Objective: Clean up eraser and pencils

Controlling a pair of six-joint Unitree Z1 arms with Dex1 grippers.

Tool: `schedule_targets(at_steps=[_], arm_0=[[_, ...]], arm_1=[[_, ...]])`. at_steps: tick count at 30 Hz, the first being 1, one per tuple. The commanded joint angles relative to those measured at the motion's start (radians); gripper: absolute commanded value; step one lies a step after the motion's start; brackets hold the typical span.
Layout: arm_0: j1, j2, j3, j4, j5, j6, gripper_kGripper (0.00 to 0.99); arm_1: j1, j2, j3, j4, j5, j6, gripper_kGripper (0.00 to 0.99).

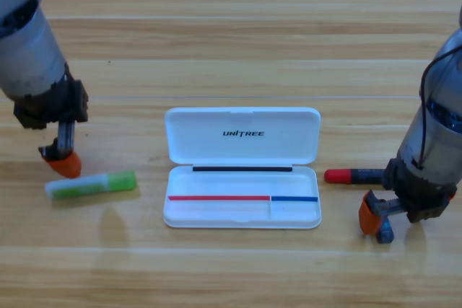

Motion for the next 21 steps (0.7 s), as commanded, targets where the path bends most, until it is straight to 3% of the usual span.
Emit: schedule_targets(at_steps=[1,13,17,21], arm_0=[[0.051,0.034,0.120,-0.116,-0.027,0.031,0.923],[0.057,0.058,0.232,-0.253,-0.056,0.040,0.942],[0.057,0.071,0.244,-0.269,-0.059,0.040,0.930],[0.057,0.074,0.253,-0.283,-0.059,0.040,0.917]], arm_1=[[-0.016,0.080,0.033,-0.064,0.013,0.013,0.851],[-0.016,0.103,0.051,-0.069,0.056,0.061,0.741],[-0.016,0.112,0.056,-0.069,0.062,0.058,0.517],[-0.015,0.114,0.059,-0.069,0.064,0.059,0.486]])
